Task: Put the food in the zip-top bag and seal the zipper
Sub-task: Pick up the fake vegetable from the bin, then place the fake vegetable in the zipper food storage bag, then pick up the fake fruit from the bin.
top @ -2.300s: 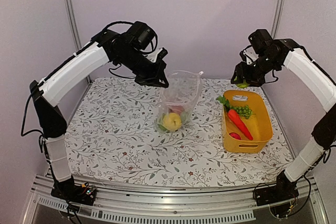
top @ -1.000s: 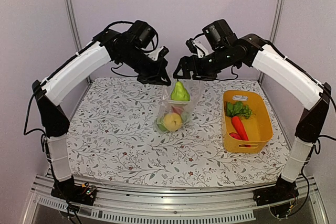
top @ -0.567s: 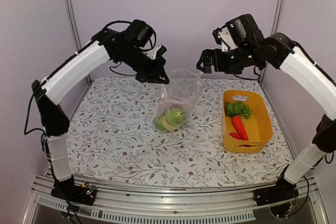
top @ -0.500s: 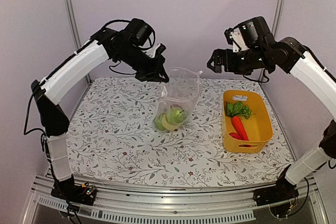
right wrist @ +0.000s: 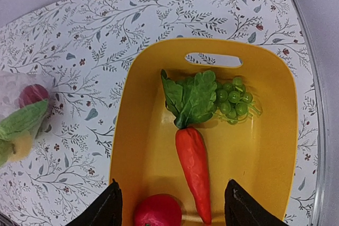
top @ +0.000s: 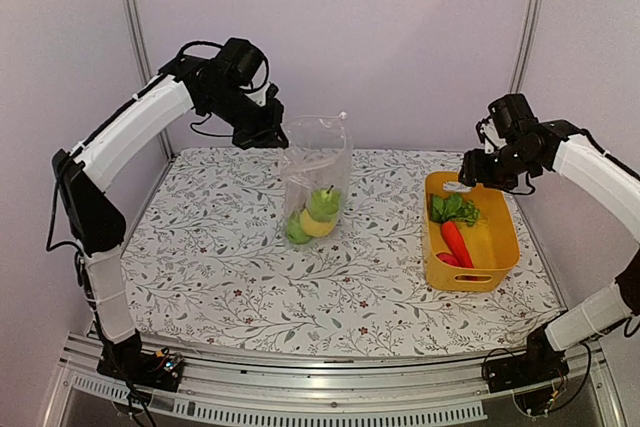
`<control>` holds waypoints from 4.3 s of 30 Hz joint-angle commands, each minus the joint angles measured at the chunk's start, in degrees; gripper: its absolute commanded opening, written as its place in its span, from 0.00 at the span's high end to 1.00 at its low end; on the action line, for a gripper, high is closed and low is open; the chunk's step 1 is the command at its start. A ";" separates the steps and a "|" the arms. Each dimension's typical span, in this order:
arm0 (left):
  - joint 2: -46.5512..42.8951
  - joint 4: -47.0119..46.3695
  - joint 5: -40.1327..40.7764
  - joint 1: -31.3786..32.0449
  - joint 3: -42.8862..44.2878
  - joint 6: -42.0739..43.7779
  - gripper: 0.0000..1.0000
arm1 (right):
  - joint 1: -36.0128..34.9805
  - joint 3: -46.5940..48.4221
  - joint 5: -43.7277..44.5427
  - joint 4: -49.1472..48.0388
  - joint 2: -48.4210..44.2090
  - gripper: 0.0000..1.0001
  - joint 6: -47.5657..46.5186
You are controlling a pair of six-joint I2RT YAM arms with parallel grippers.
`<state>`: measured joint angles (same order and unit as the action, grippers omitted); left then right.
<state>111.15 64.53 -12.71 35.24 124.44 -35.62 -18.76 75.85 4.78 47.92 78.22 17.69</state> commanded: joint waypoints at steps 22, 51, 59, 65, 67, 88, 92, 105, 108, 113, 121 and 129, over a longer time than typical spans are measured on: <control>-4.35 -4.16 -6.32 -1.03 -3.62 -2.83 1.00 | 0.65 2.69 2.34 -4.75 32.57 0.47 -7.60; -5.22 -15.49 -14.43 1.14 -9.14 -11.88 1.00 | -1.18 7.48 -19.38 -17.05 -2.74 0.92 -2.99; -4.13 -15.48 -14.25 0.69 -10.10 -11.58 1.00 | -8.58 2.54 -23.54 -42.43 -9.19 0.96 7.52; -3.62 -14.26 -13.86 0.62 -8.64 -11.45 1.00 | -15.19 4.72 -23.00 -53.09 -4.43 0.95 6.91; -3.75 -13.88 -13.73 0.62 -8.66 -11.38 1.00 | -16.63 6.47 -23.45 -55.10 -2.09 0.95 6.62; -3.75 -12.67 -14.05 -0.56 -6.20 -11.76 1.00 | -22.59 4.83 -22.42 -63.50 12.76 0.01 1.27; -3.73 -13.06 -14.12 -0.66 -6.72 -11.64 1.00 | -22.57 1.19 -19.70 -58.32 5.21 0.01 -2.02; -3.12 -14.07 -15.55 -0.86 -7.86 -11.05 1.00 | -22.64 4.27 -14.94 -26.88 -0.21 0.16 -8.95; -2.98 -14.13 -16.01 -0.88 -8.47 -10.98 1.00 | -22.63 5.40 -11.40 -22.42 1.16 0.22 -6.83; -3.85 -14.17 -15.85 -0.74 -9.75 -10.50 1.00 | -15.78 3.30 -14.18 -18.18 0.92 0.26 -1.60; -5.19 -14.17 -15.80 -0.78 -11.36 -10.08 1.00 | -2.51 -3.04 -14.64 -4.60 0.31 0.37 0.08; -5.69 -15.01 -15.92 -0.73 -12.62 -9.98 1.00 | 2.04 -15.23 -18.82 0.65 2.01 0.34 1.91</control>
<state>107.28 50.46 -28.10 35.00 113.03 -46.50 -16.84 64.36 -11.35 43.24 79.09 18.55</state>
